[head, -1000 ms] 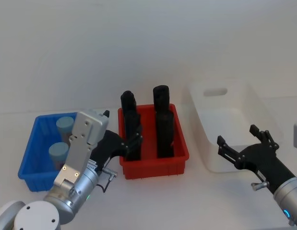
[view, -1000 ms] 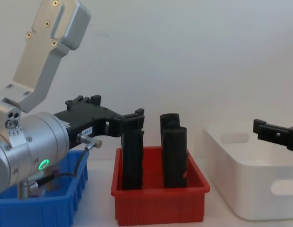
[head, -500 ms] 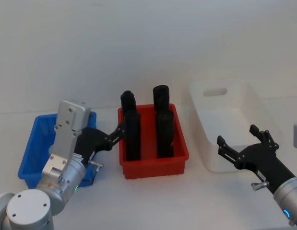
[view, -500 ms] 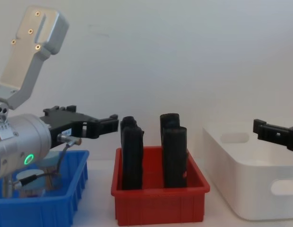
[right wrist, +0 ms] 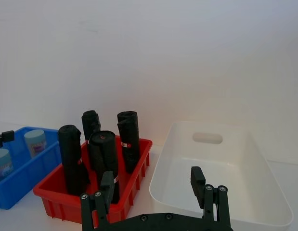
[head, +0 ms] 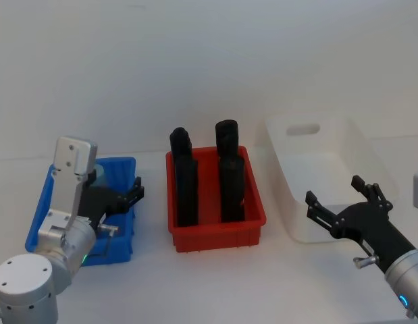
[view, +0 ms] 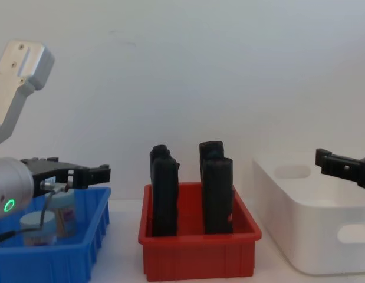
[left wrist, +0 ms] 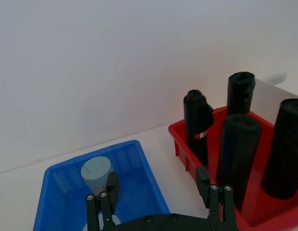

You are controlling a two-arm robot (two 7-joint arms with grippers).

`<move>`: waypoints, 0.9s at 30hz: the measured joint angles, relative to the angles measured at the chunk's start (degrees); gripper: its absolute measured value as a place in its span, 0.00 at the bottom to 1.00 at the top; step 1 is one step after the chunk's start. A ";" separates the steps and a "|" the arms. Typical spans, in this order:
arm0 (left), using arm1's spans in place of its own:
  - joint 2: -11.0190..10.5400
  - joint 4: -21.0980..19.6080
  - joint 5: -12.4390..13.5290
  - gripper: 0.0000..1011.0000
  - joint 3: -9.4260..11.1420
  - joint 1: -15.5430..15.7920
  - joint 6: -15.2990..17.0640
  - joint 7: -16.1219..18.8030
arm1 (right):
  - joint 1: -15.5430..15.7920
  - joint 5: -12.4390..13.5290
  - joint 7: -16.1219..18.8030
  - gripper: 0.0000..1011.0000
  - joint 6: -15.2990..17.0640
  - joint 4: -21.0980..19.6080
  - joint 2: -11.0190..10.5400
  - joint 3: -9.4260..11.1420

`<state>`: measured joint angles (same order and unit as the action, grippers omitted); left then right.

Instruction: Pick the cotton swabs from the blue box and place them into the white box.

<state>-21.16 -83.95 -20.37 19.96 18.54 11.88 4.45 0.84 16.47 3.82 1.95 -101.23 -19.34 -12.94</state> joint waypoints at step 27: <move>0.94 8.94 -0.84 0.99 -2.47 3.28 5.43 1.54 | 0.00 0.00 0.00 0.99 0.00 0.00 0.00 0.00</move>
<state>-20.22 -75.02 -21.21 17.49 21.82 17.31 5.99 0.84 16.47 3.83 1.95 -101.23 -19.34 -12.94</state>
